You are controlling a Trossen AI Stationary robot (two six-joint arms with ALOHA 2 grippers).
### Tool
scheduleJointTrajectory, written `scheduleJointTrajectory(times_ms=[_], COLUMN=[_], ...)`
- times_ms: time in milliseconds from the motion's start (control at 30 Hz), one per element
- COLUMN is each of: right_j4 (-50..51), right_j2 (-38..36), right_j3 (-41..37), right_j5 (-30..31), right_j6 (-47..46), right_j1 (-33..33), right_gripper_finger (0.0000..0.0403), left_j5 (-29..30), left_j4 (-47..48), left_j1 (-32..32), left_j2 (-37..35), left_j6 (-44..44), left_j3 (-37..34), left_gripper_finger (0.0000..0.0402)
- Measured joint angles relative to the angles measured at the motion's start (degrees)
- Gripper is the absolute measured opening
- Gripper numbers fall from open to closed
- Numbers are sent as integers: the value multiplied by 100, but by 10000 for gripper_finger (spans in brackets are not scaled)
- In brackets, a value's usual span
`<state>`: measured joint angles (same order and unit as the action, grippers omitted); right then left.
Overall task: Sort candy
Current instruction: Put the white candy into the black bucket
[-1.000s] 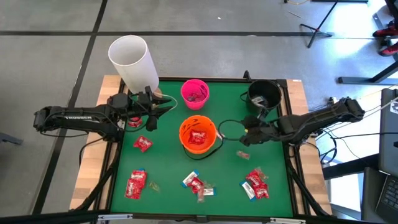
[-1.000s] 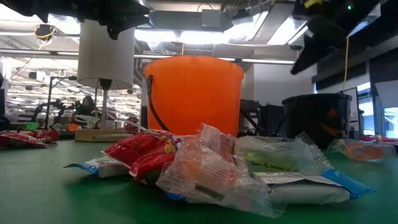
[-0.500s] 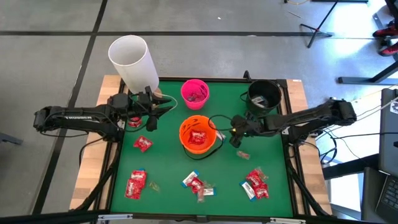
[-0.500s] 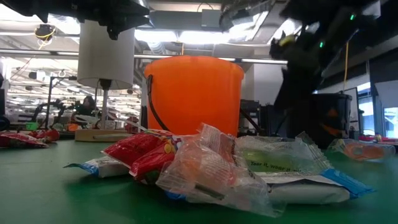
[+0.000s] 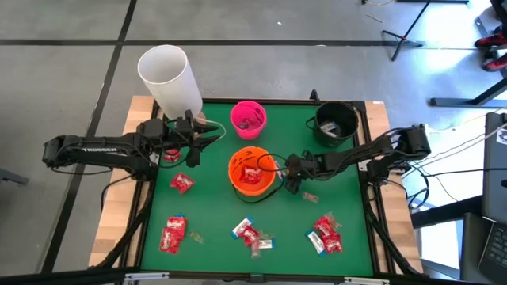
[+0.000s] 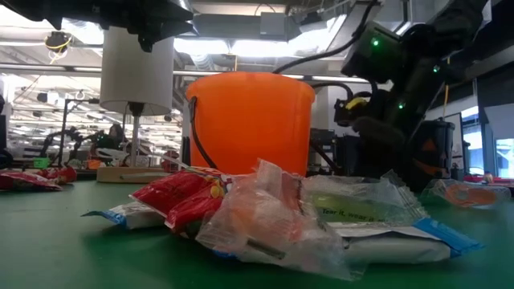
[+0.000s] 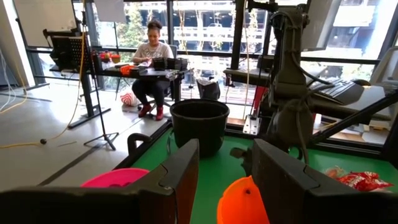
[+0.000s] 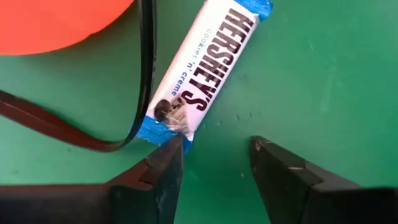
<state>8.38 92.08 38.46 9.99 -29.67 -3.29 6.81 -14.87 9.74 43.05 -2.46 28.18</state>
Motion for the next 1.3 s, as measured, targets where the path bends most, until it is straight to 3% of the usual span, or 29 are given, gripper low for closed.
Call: scheduleJointTrajectory(times_ms=[300, 600, 833, 1033, 1167, 1300], right_j4=[455, 1907, 2652, 2453, 2012, 1839], right_j2=[-15, -463, -1437, -2316, -2319, -1926], right_j3=[13, -4, -40, -32, -31, -24], right_j5=[119, 8, -257, 273, 467, 518], right_j6=[-189, -747, -920, -1059, -988, -841], right_j1=[-4, -7, -9, -11, -9, -7], right_gripper_finger=[132, 102, 101, 101, 112, 152], left_j5=[-2, -2, -2, 13, 70, 120], left_j4=[13, 26, 28, 27, 26, 26], left_j1=[0, -1, 0, 0, 0, 0], left_j2=[0, 0, 0, 0, 0, 0], left_j6=[-2, -46, -50, -55, -52, -53], left_j3=[0, 0, 0, 0, 0, 0], left_gripper_finger=[141, 141, 141, 141, 141, 141])
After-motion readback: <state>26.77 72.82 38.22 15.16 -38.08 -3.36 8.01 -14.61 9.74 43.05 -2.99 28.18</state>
